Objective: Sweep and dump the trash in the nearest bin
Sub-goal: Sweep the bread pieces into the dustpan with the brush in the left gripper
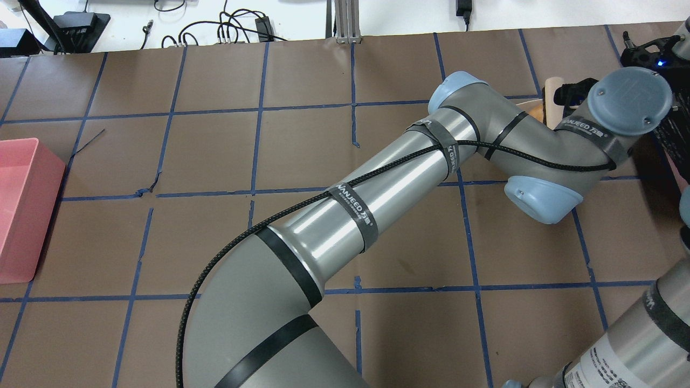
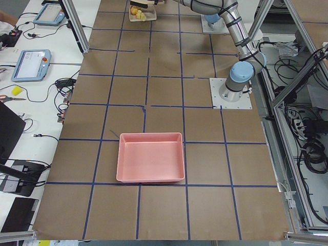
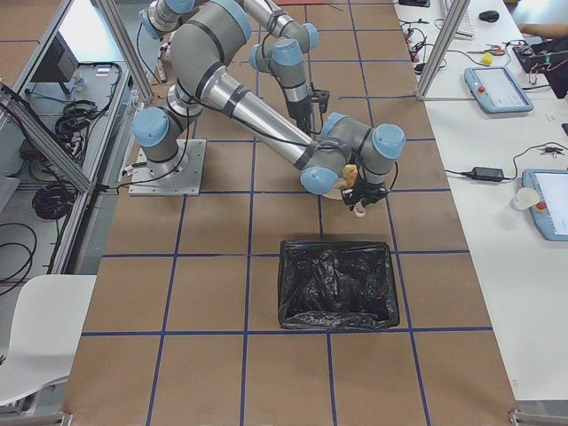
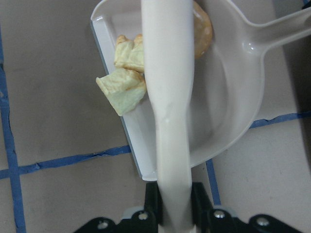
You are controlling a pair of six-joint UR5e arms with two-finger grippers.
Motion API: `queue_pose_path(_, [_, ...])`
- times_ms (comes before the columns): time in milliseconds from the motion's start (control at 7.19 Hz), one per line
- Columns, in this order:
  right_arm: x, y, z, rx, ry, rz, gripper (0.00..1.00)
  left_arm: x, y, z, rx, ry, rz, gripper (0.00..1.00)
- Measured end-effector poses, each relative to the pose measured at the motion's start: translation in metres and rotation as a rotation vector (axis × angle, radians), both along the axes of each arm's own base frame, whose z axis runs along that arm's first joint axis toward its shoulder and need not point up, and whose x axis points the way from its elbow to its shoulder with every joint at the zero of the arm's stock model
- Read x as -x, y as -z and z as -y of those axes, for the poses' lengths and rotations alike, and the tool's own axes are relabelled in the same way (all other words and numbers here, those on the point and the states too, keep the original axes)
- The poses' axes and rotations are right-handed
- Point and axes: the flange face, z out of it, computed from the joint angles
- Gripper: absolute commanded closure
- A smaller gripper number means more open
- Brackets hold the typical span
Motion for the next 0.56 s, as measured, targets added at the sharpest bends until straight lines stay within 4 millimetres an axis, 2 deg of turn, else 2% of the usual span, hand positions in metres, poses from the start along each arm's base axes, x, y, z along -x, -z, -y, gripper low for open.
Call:
queue_pose_path(139, [-0.001,0.0,0.0,-0.001,-0.001,0.001,1.0,-0.006,-0.015,-0.008,-0.009,0.028,0.025,1.0])
queue_pose_path(278, [-0.002,0.001,0.0,-0.001,-0.002,0.001,1.0,-0.019,-0.015,-0.008,-0.025,0.057,0.065,1.0])
queue_pose_path(556, [-0.003,0.002,0.001,0.0,-0.003,0.007,1.0,-0.073,0.001,0.021,-0.074,0.064,0.139,1.0])
